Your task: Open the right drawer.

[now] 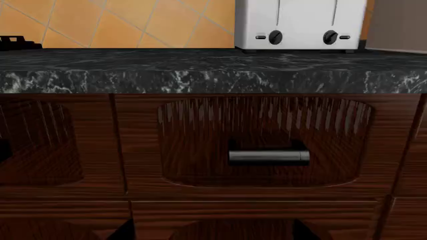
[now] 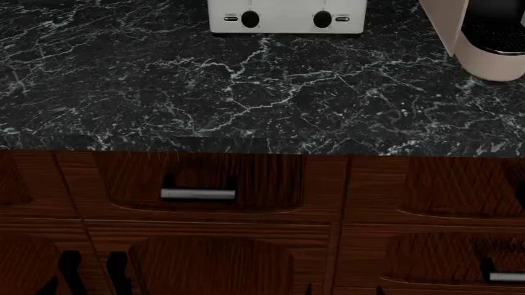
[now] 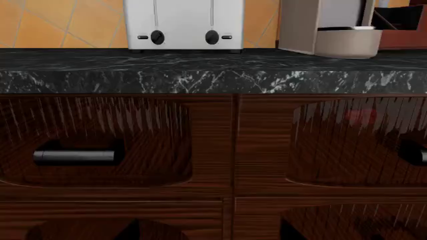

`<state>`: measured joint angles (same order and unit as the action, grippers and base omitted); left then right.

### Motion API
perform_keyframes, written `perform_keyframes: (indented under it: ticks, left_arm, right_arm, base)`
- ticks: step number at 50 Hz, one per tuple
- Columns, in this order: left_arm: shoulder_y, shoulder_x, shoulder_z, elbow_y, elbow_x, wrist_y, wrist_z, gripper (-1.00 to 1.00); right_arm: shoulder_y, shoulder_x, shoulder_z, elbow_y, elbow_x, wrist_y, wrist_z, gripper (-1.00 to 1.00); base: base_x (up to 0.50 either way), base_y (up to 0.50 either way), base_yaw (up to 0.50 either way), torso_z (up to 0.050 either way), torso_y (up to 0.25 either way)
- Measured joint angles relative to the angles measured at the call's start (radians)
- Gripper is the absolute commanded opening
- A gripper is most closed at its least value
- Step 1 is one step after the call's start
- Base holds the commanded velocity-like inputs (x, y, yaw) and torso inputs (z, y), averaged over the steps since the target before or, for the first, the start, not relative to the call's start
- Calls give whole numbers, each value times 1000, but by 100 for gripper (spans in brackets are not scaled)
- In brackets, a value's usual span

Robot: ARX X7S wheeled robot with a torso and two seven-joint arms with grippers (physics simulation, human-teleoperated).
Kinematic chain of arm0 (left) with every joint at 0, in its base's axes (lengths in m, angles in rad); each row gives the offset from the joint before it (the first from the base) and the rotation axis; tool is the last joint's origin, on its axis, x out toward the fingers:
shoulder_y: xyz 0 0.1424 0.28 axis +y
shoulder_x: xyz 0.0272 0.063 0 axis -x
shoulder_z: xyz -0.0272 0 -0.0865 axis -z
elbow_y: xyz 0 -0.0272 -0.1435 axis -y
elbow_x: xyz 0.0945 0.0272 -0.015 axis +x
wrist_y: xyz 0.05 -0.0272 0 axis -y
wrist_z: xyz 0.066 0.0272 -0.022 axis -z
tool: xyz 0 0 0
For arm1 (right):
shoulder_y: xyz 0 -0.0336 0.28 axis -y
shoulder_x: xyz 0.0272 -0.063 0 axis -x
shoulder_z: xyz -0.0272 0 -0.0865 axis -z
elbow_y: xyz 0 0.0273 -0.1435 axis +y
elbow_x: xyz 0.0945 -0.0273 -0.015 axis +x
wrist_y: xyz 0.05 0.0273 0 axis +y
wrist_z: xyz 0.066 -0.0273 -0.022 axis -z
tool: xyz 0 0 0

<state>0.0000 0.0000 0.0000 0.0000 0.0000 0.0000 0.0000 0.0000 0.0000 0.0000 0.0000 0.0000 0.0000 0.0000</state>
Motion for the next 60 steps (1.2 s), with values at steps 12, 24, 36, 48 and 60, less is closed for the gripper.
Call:
perform_keyframes:
  ticks: [12,24,36,48,60]
  left_arm:
    - [0,-27,29,12,-31,-16,-40,100]
    - [-5,-52,48,0,-57,3,-73,100]
    - [-7,-71,71,-7,-91,19,-78,100]
    - [-6,-87,91,-3,-115,23,-82,100]
    - [-7,-102,111,1,-141,24,-81,100]
  right_arm:
    - [2,19,-27,3,22,-29,31,100]
    - [-5,42,-54,-3,50,-63,62,100]
    - [-4,62,-73,1,78,-73,83,100]
    - [-2,77,-87,1,104,-75,100,100]
    - [0,91,-98,8,124,-83,116,100]
  base:
    - [0,0,0,0,0]
    - [0,-250,0,0,0]
    - [0,-484,0,0,0]
    - [0,-500,0,0,0]
    - [0,-304,0,0,0]
